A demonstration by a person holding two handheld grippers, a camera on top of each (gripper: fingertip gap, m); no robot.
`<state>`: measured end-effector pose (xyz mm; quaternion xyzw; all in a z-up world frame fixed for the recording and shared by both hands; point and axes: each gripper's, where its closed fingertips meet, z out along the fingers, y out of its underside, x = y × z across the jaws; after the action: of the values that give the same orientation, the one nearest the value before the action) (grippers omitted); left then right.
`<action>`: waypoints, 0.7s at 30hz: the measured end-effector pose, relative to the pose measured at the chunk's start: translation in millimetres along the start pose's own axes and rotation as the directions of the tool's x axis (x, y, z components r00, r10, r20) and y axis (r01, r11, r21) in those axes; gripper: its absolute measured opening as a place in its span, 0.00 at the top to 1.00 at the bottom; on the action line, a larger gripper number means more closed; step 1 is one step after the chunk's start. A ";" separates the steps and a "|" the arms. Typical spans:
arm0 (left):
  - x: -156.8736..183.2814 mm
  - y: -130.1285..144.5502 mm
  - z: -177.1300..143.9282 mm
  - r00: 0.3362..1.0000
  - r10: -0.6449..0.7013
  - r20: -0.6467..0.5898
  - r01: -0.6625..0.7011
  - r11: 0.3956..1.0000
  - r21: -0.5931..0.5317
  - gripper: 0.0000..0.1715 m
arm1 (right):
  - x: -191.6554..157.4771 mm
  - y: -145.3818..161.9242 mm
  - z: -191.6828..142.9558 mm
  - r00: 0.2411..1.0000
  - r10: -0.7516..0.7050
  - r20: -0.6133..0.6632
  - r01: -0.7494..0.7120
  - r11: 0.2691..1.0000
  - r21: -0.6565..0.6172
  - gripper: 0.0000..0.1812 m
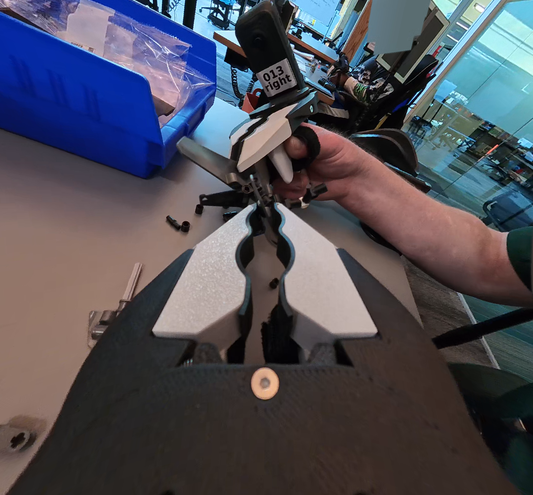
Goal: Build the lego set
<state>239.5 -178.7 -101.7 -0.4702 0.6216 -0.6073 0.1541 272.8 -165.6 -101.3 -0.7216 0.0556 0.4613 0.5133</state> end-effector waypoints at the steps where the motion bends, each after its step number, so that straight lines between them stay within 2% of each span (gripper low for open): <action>1: 0.0 0.4 -0.1 1.000 0.009 0.002 -0.009 1.000 -0.003 0.96 | 0.2 0.3 0.1 1.000 0.001 -0.001 -0.001 1.000 -0.002 1.00; 12: -0.1 3.6 -1.8 0.997 0.073 0.021 -0.073 0.997 -0.027 0.97 | 2.0 3.1 1.6 1.000 0.000 -0.019 -0.001 1.000 -0.018 1.00; 21: -0.5 -3.7 -6.5 0.999 0.039 0.008 -0.039 0.999 0.014 0.97 | -10.4 -4.1 0.6 0.998 -0.033 0.045 0.032 0.999 0.022 1.00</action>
<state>236.2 -173.7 -97.2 -0.4593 0.6256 -0.6068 0.1717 268.8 -167.3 -91.0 -0.7063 0.0372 0.4685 0.5294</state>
